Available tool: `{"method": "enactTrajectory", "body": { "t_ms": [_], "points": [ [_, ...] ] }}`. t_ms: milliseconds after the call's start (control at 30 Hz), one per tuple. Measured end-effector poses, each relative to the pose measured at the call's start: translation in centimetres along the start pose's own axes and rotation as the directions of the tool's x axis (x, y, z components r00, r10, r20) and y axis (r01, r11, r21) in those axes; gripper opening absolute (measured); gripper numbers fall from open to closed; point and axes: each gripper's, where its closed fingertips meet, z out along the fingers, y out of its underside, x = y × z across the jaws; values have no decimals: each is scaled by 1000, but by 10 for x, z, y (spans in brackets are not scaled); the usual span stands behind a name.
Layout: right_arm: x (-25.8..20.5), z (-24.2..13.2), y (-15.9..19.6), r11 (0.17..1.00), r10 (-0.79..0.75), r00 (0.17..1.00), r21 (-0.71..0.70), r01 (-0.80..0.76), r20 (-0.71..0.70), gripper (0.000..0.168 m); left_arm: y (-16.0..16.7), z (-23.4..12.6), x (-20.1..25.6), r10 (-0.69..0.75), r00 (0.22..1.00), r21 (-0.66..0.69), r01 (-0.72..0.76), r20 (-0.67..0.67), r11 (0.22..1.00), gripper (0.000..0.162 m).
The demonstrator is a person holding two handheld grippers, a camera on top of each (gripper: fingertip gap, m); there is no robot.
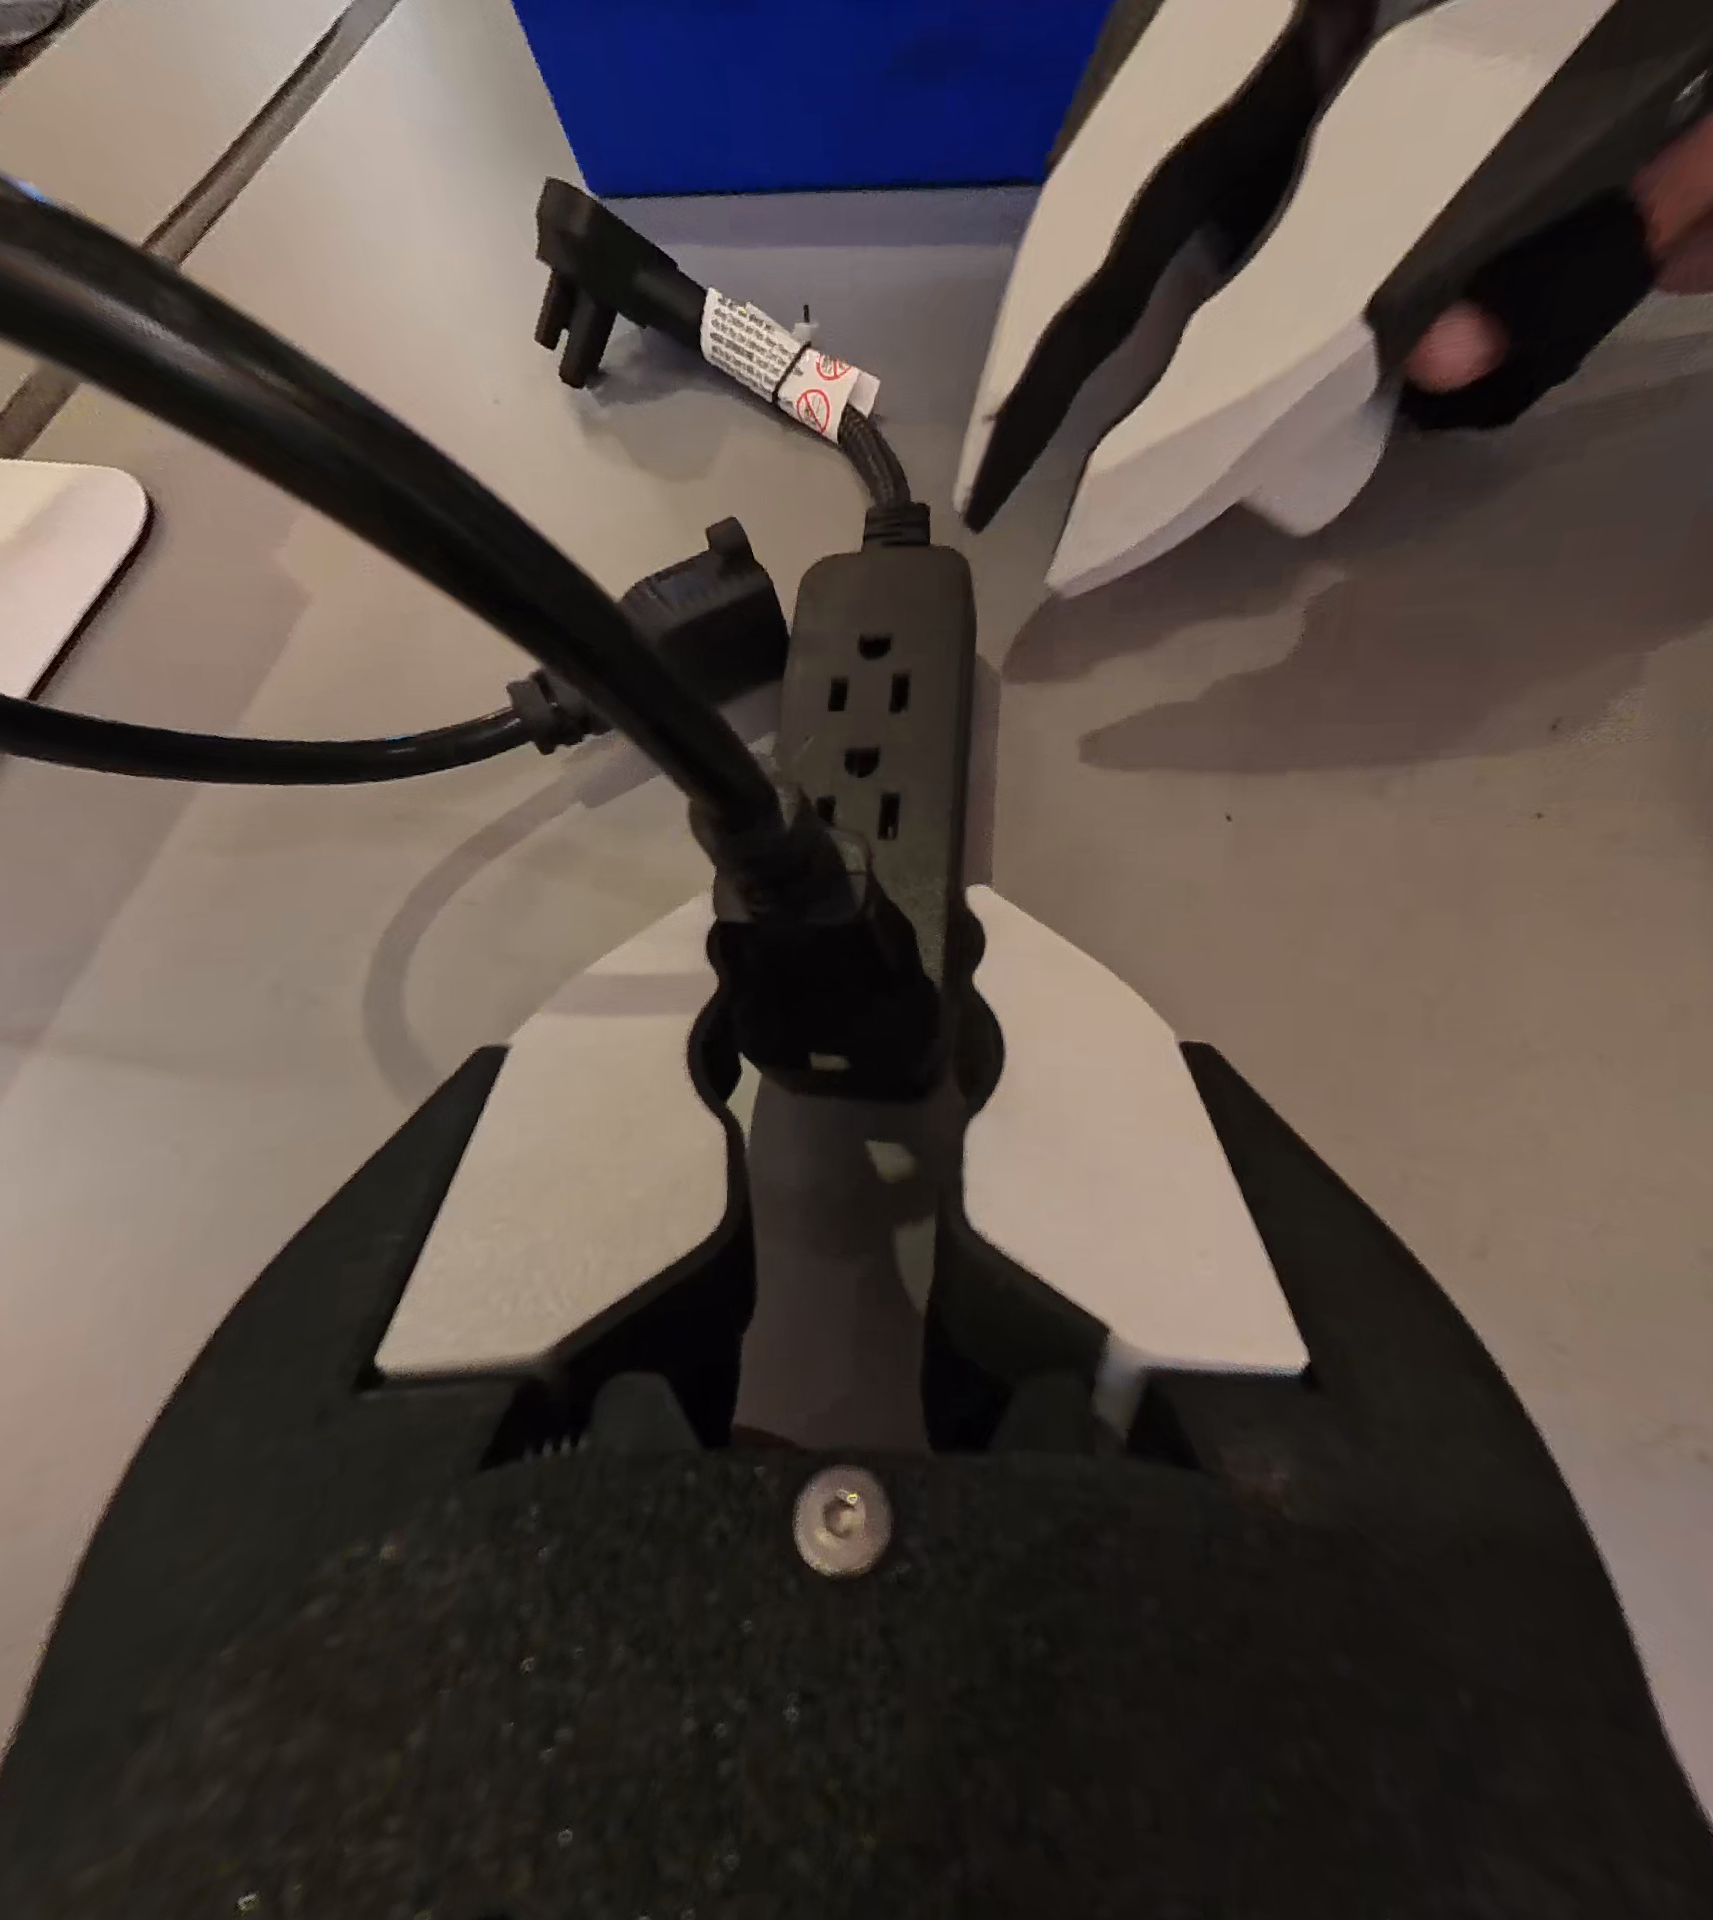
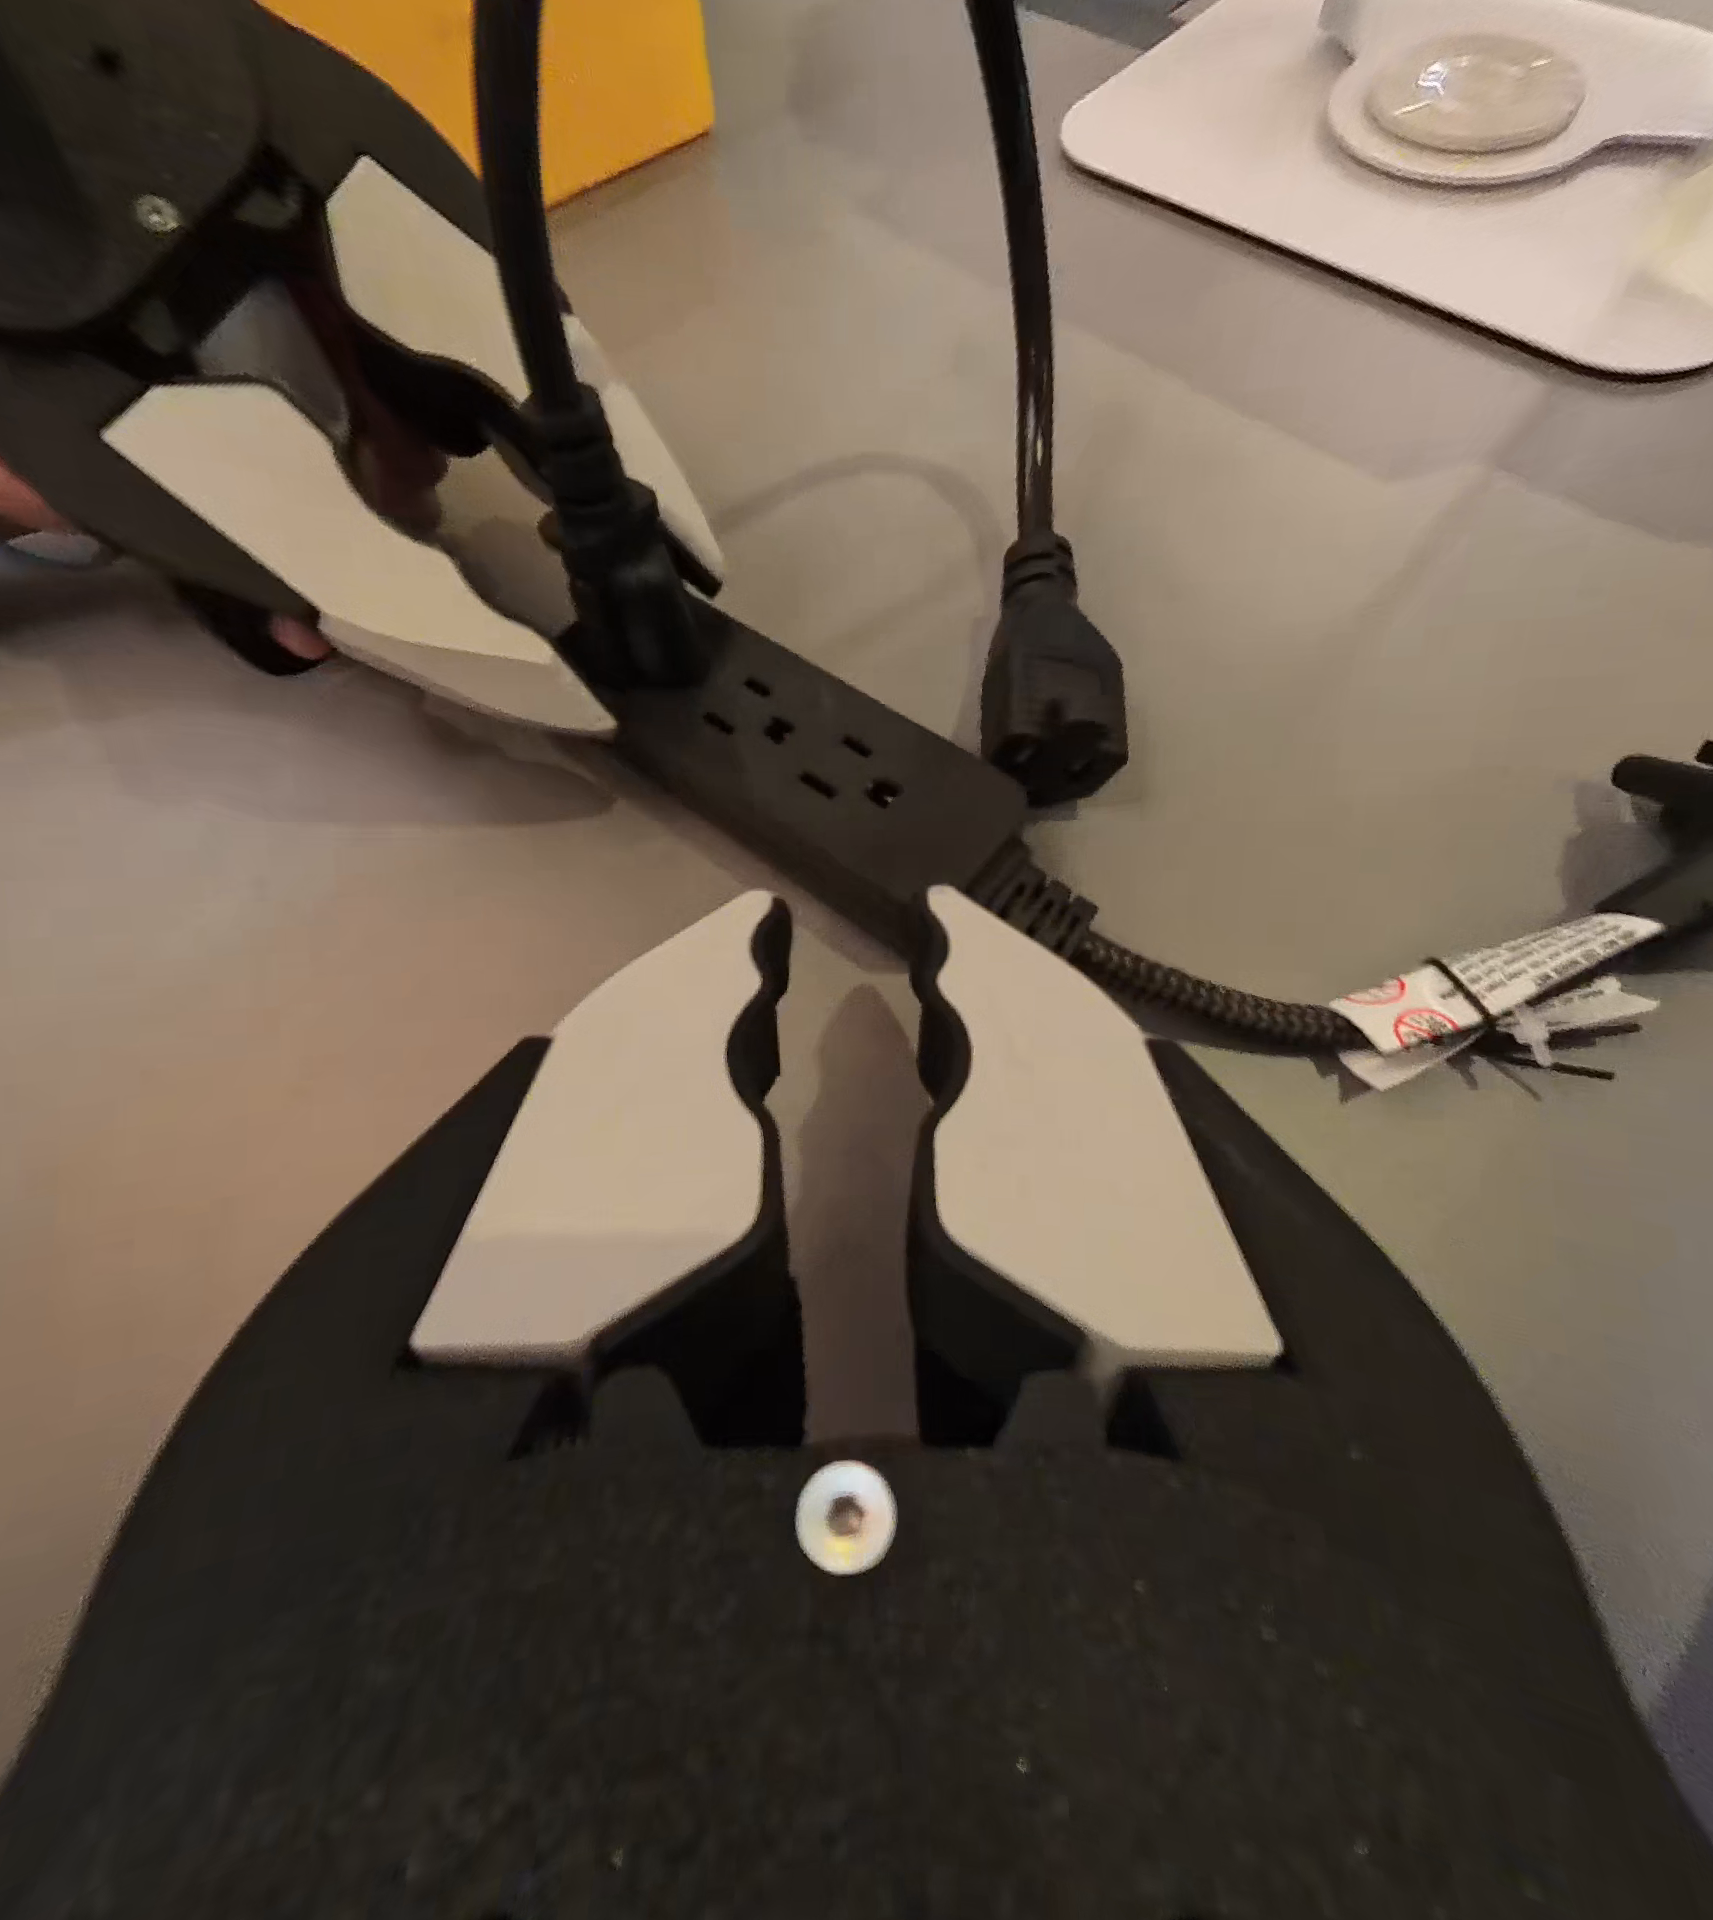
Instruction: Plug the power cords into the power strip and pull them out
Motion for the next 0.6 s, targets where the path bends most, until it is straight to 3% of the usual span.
{"method": "enactTrajectory", "body": {
  "t_ms": [267,367,467,600],
  "points": [
    [-14,36,-8,973,-227,972,-59,224,-60,24,-1,0,2,22,1000,4,-23,14,1000,29],
    [-15,35,-8,971,-237,970,-56,234,-50,24,-2,-2,2,-1,1000,17,1,-10,1000,25],
    [-23,26,-21,971,-237,971,39,237,-15,5,-3,-2,5,-5,1000,25,6,-29,1000,25],
    [-10,31,-22,970,-240,969,11,241,-51,3,-11,-1,14,0,999,57,2,-41,998,25]
  ]
}}
